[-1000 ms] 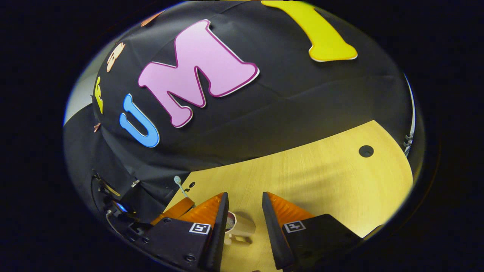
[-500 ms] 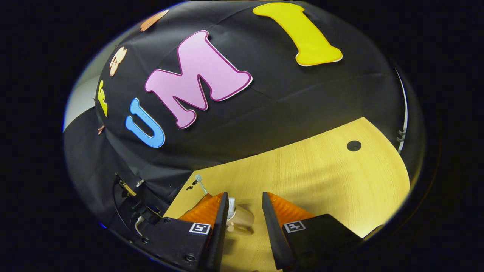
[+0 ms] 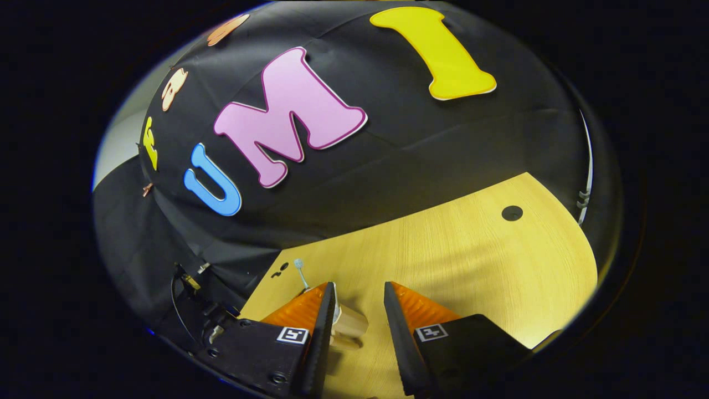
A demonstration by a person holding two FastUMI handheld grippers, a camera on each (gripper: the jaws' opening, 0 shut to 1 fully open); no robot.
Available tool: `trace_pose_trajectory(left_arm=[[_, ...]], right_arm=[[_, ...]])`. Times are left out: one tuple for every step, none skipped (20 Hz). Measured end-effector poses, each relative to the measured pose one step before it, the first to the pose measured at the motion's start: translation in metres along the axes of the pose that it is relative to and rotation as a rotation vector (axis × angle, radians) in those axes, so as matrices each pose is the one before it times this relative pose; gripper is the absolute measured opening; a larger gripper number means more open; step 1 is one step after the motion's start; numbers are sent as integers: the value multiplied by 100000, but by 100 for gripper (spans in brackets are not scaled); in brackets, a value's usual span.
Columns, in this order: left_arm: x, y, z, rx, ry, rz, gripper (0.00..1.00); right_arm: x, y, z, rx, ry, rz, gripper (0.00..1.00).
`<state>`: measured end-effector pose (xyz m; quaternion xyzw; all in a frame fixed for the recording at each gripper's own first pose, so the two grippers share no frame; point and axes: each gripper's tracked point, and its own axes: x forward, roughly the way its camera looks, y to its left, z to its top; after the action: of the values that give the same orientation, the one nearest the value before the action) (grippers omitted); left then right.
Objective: Put the toothbrush and toothpaste on the desktop into the cup, then pick up the cup and place it on the coaster on the desktop.
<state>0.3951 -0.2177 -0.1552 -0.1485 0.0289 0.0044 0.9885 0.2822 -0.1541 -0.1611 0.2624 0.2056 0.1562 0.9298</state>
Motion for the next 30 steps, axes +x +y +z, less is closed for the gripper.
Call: trace_pose_trajectory(left_arm=[[-188, 194, -124, -1349, 584, -489, 6], [-278, 150, 50, -1156, 69, -1091, 7], [-247, 59, 21, -364, -14, -980, 10], [-206, 334, 71, 38, -6, 122, 12], [-240, 298, -244, 119, 179, -147, 13], [-287, 207, -70, -136, 410, -260, 16], [-194, 164, -124, 30, 264, -68, 24], [-327, 176, 123, 346, -548, 195, 38], [-154, 32, -52, 541, 170, -218, 35], [-185, 130, -74, 539, 467, -152, 39], [-424, 208, 53, 966, 294, 534, 46], [-650, 355, 372, 527, 326, 183, 60], [-824, 325, 339, 329, 92, 222, 56], [-1102, 431, 585, 492, 135, 32, 58], [-1359, 455, 684, 930, 10, -511, 62], [-1469, 648, 458, 1235, 528, 430, 65], [-1584, 918, 369, 714, 1392, 582, 70], [-1698, 796, 204, 562, 1717, 164, 72], [-1741, 893, 112, 1196, 1277, 566, 74], [-1643, 1017, 252, 1973, 576, 609, 75], [-1553, 1065, -125, 2409, 1291, 869, 78], [-1376, 1274, -276, 2452, 1716, 1608, 80], [-1267, 1210, -473, 2134, 2072, 1647, 81], [-1216, 1065, -409, 1209, 1626, 980, 82], [-1093, 899, -367, 756, 935, 539, 82], [-929, 787, -389, 729, 923, 333, 82], [-623, 802, -504, 739, 751, 759, 82], [-557, 697, -329, 389, 483, 482, 82], [-349, 557, -448, -55, 795, 395, 82], [-274, 609, -226, -530, 552, 697, 82]], right_arm=[[-14, 54, -662, 62, 1241, -114, 55], [100, 17, -581, 115, 907, -300, 55], [93, 50, -376, 61, 915, -69, 55], [91, 137, -311, -69, 467, -84, 55], [150, 148, -489, -365, 905, -60, 55], [129, 38, -394, -480, 839, -312, 55], [117, 32, -415, -708, 1647, -111, 55], [99, 47, -460, -736, 1324, -375, 55], [-34, 158, -436, -507, 890, -156, 55], [148, 131, -312, -433, 1287, -369, 55], [114, 169, -549, -445, 1907, -623, 55], [128, 380, -721, -132, 2879, 306, 55], [124, 372, -515, -324, 3175, 5, 55], [120, 363, -698, -999, 3731, 136, 66], [333, 469, -600, -2105, 3572, -785, 57], [445, 518, -517, -3179, 3341, -348, 58], [402, 376, -271, -2838, 2829, -1086, 58], [503, 384, -477, -3329, 4133, -1228, 60], [220, 384, -503, -2467, 3715, -1497, 61], [421, 564, -542, -2221, 4027, -81, 63], [604, 625, -501, -2255, 4644, -562, 63], [700, 516, -563, -3148, 4239, -1092, 66], [842, 249, -358, -3561, 4336, -2446, 67], [876, 300, -457, -3319, 4413, -2329, 67], [927, 419, -526, -3081, 4224, -1990, 67], [930, 256, -541, -3584, 4021, -2311, 67], [1072, 70, -405, -3929, 3328, -2515, 67], [953, 335, -138, -2301, 1562, -1091, 68], [609, 249, -90, -1235, 1395, -1417, 68], [511, 172, 31, -893, 1666, -1210, 67]])
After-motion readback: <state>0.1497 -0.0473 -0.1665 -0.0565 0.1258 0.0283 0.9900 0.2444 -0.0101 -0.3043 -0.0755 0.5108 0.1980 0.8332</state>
